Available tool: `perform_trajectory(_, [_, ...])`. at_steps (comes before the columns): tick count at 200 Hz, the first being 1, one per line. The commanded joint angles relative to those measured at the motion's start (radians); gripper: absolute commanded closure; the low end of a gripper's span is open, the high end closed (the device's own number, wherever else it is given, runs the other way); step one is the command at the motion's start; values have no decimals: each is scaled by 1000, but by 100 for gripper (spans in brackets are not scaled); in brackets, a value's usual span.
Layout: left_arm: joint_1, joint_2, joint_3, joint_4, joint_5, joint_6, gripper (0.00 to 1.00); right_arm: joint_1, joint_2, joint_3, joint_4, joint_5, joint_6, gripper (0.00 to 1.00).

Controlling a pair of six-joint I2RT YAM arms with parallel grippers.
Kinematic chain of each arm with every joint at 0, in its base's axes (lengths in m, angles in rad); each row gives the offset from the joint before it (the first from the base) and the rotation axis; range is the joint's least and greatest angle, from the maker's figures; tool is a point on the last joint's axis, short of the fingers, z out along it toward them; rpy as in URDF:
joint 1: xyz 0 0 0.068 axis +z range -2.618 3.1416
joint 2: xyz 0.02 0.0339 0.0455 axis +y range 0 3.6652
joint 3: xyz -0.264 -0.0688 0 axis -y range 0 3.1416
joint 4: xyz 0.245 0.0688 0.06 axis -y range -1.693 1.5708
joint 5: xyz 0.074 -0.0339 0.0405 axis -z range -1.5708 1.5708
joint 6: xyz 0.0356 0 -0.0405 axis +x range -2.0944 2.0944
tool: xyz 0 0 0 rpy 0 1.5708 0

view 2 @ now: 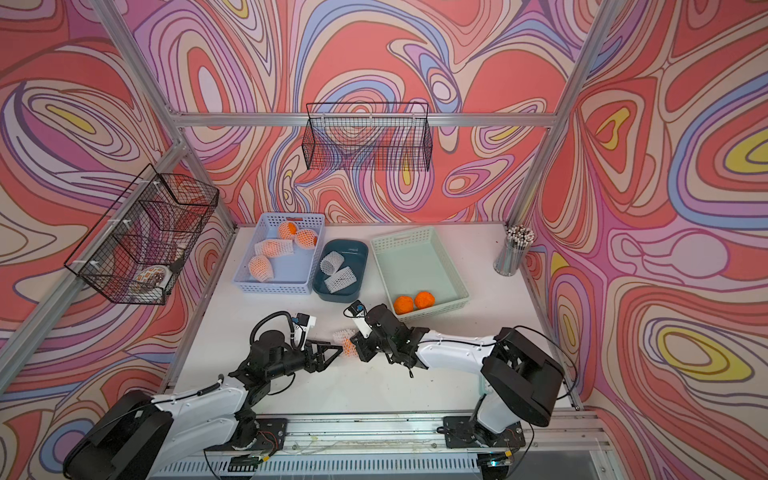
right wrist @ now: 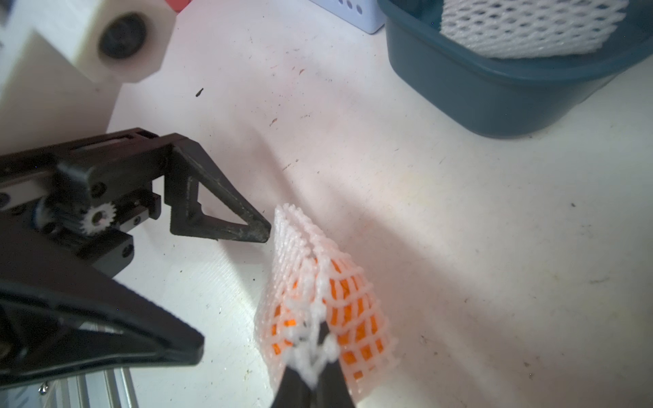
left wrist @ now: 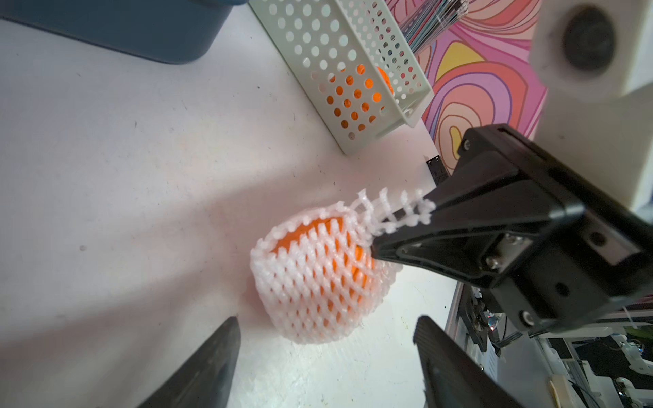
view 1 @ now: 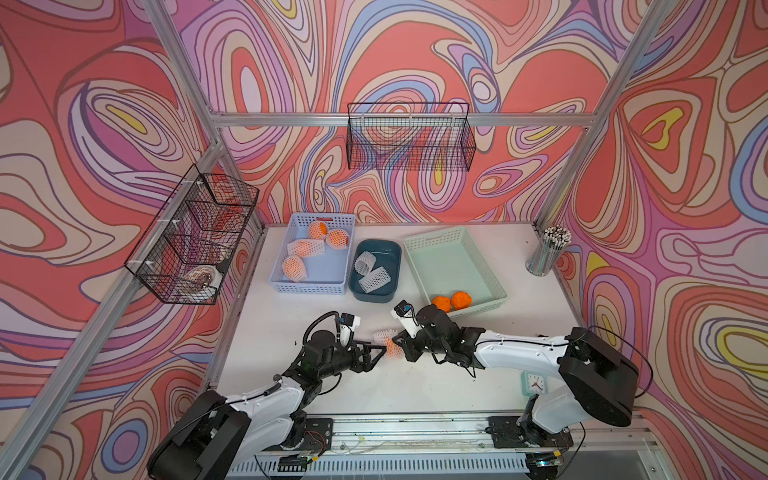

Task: Remove foam nets from oranges
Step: Remove the foam net from the orange.

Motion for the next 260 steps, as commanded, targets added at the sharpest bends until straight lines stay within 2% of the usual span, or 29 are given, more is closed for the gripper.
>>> perform_trajectory(1, [-6, 100, -14, 221, 31, -20, 18, -10, -35, -45, 27, -33, 15, 100])
perform_trajectory(48, [-8, 421, -1, 653, 86, -120, 21, -21, -44, -77, 57, -57, 33, 100])
perform_trajectory(73, [-44, 525, 44, 661, 90, -99, 27, -29, -55, -91, 70, -62, 39, 100])
perform_trajectory(114, [-60, 480, 57, 650, 55, -65, 33, -39, -58, -100, 68, -72, 41, 100])
perform_trajectory(139, [-60, 531, 92, 649, 85, -69, 45, -44, -60, -105, 74, -75, 44, 100])
perform_trajectory(164, [-61, 555, 92, 661, 72, -60, 51, -48, -56, -102, 67, -83, 44, 100])
perform_trajectory(182, [-60, 517, 91, 658, 78, -66, 48, -49, -55, -102, 64, -87, 43, 100])
perform_trajectory(217, [-61, 410, 87, 550, 53, -35, 31, -52, -56, -101, 63, -93, 43, 97])
perform_trajectory(237, [-60, 401, 82, 549, 48, -34, 31, -53, -58, -99, 61, -95, 44, 97])
perform_trajectory(260, [-60, 438, 97, 563, 65, -47, 37, -53, -54, -96, 60, -99, 44, 97])
